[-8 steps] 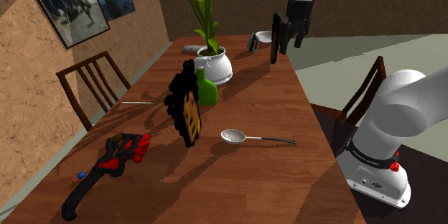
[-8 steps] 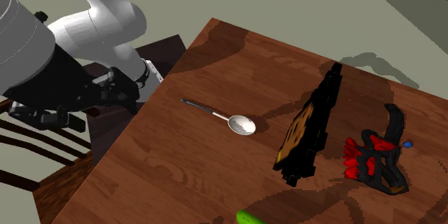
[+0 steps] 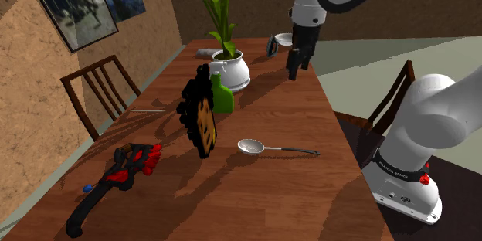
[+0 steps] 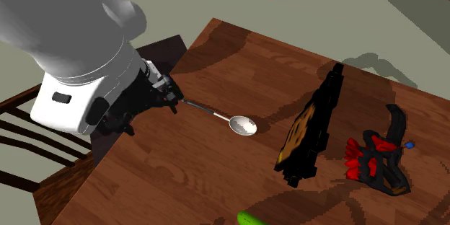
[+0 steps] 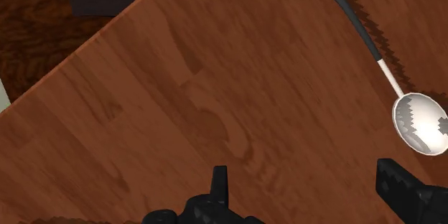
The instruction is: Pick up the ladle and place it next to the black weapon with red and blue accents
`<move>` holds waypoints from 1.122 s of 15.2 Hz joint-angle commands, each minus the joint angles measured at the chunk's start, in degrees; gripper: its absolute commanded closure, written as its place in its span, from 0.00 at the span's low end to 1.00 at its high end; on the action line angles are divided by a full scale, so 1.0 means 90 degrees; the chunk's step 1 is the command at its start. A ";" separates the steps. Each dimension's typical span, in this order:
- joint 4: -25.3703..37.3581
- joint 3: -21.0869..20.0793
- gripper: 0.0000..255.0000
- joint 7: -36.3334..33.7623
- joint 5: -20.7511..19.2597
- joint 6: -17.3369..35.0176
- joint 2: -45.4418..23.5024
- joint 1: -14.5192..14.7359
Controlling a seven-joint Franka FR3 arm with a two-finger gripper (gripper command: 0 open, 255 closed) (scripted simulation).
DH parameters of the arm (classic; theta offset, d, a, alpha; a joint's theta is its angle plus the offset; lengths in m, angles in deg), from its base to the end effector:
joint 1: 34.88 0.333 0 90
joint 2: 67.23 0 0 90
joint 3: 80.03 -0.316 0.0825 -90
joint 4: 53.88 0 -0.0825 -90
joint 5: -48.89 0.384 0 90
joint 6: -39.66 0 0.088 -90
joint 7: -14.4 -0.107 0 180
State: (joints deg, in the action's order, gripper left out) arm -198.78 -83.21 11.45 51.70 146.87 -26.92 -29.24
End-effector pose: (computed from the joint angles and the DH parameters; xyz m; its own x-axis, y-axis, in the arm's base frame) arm 0.3390 0.0581 0.5072 0.9961 0.0762 0.0444 0.0769 -0.9969 -0.0139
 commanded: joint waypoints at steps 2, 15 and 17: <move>-0.0347 -0.0272 0.00 0.0133 0.0044 0.0482 -0.0111 0.0295; -0.1365 -0.1619 0.00 0.0399 0.0017 0.2878 -0.1495 0.1440; -0.1462 -0.1857 0.00 0.0371 -0.0076 0.3277 -0.1811 0.1559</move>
State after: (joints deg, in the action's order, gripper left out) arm -211.61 -98.71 15.02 51.49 174.15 -41.36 -15.73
